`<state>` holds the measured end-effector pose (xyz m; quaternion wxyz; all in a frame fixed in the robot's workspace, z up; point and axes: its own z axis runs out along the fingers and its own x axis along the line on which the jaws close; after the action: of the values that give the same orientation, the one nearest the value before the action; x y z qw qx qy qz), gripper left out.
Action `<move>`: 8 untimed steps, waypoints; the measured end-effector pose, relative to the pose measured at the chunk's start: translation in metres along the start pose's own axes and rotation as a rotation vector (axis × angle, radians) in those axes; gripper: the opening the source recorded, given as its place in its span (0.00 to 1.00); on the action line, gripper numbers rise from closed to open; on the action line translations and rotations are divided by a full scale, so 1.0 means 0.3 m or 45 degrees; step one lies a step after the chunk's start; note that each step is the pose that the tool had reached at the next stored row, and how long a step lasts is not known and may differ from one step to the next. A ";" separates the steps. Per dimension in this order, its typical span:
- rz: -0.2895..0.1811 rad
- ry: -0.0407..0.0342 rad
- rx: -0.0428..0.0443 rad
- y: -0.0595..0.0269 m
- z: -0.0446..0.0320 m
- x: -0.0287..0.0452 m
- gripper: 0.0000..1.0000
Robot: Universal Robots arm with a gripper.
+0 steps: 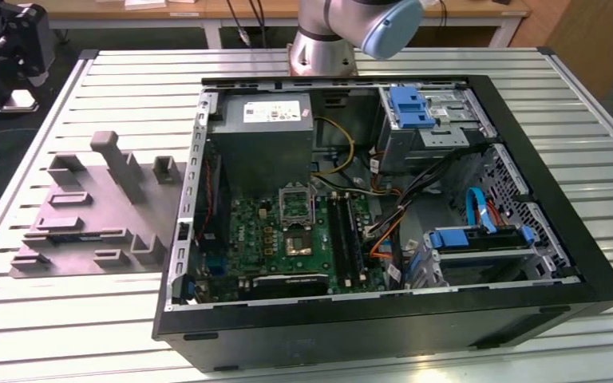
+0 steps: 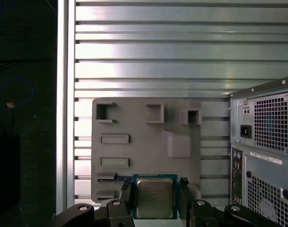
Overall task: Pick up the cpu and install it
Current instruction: 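Pick up the cpu and move it towards the insertion slot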
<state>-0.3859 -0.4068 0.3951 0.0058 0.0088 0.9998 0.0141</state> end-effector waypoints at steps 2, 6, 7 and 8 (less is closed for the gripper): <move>0.000 0.0001 0.000 0.000 0.000 -0.006 0.47; 0.000 0.0000 0.000 0.000 0.000 -0.016 0.47; 0.000 0.0001 0.000 0.000 0.000 -0.019 0.47; 0.000 0.0000 0.000 0.000 0.000 -0.021 0.47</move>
<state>-0.3796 -0.4068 0.3950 0.0058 0.0088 0.9998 0.0141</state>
